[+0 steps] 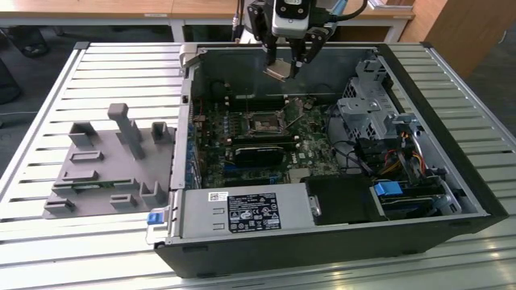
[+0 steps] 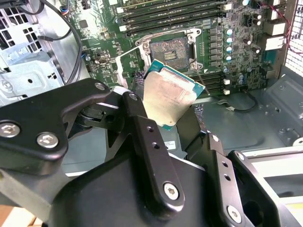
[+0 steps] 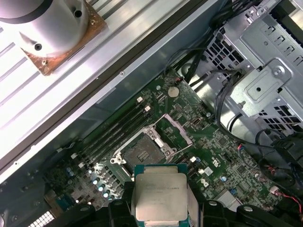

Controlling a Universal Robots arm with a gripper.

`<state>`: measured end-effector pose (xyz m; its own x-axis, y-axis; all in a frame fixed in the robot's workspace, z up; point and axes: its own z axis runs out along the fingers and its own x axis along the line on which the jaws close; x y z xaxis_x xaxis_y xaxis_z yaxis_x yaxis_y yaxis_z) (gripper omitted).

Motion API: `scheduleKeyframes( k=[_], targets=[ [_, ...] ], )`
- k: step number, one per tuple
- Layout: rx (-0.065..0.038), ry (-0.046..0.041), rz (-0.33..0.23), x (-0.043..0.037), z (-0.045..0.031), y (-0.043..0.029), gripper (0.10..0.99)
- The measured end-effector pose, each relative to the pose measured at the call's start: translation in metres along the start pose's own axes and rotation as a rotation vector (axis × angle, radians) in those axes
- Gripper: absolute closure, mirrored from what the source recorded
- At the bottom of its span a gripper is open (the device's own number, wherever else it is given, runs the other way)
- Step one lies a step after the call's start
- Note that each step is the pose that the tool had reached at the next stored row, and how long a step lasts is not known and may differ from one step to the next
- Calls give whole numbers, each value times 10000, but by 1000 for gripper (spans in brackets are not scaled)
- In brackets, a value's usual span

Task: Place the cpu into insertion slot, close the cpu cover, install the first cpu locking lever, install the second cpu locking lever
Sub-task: 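Place the cpu into insertion slot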

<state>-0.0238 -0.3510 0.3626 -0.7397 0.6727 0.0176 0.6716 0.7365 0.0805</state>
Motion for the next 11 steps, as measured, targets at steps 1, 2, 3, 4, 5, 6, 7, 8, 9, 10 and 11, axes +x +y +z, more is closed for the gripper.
scheduleKeyframes(
  k=[1, 2, 3, 4, 5, 6, 7, 8, 9, 10, 11],
  targets=[
    [0, -1, 19, 0, 0, 0, 561],
    [0, -3, 39, 0, 0, 0, 561],
    [0, -5, 58, 0, 0, 0, 561],
    [-1, -6, 77, 0, 0, 0, 561],
    [-1, -8, 98, 0, 0, 0, 561],
    [-1, -10, 117, 0, 0, 0, 561],
    [-2, -11, 135, 0, 0, 0, 561],
    [-2, -12, 152, 0, 0, 0, 561],
    [-3, -14, 169, 0, 0, 0, 561],
    [-3, -18, 223, 0, 0, 0, 561],
    [-4, -19, 239, 0, 0, 0, 561]
  ],
)
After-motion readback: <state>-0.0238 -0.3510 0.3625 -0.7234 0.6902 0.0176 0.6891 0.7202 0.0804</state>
